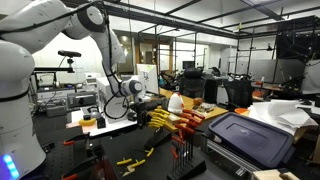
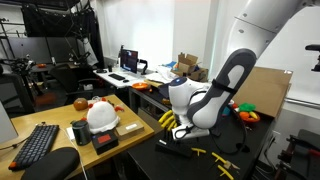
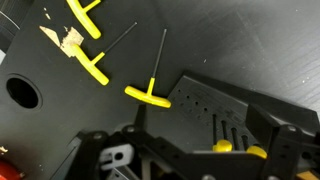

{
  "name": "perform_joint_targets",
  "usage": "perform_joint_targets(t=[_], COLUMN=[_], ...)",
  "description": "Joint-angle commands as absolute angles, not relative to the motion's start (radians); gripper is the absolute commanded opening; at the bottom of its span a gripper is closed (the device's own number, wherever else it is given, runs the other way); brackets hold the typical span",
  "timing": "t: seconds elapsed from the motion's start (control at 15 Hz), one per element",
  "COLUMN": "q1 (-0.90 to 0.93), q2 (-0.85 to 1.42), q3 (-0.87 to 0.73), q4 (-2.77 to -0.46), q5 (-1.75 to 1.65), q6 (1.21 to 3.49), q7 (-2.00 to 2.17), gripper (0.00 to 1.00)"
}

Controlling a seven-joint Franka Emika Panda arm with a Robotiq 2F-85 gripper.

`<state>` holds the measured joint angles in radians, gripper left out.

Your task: Pick up the yellow object tool and put on the table

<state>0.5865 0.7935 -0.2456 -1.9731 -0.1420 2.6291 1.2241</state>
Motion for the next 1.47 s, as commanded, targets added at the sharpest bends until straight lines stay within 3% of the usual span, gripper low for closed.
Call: perform_joint_targets(t=[0.0,1.4], q1=[0.558,0.508], q2=[0.761,0.79], q3=[-0.224,-0.206], q4=[-1.969,-1.909], q5=[-0.163,-0.178], q6=[2.555,2.524], q7=[1.221,1.24], gripper=[1.0,1.0])
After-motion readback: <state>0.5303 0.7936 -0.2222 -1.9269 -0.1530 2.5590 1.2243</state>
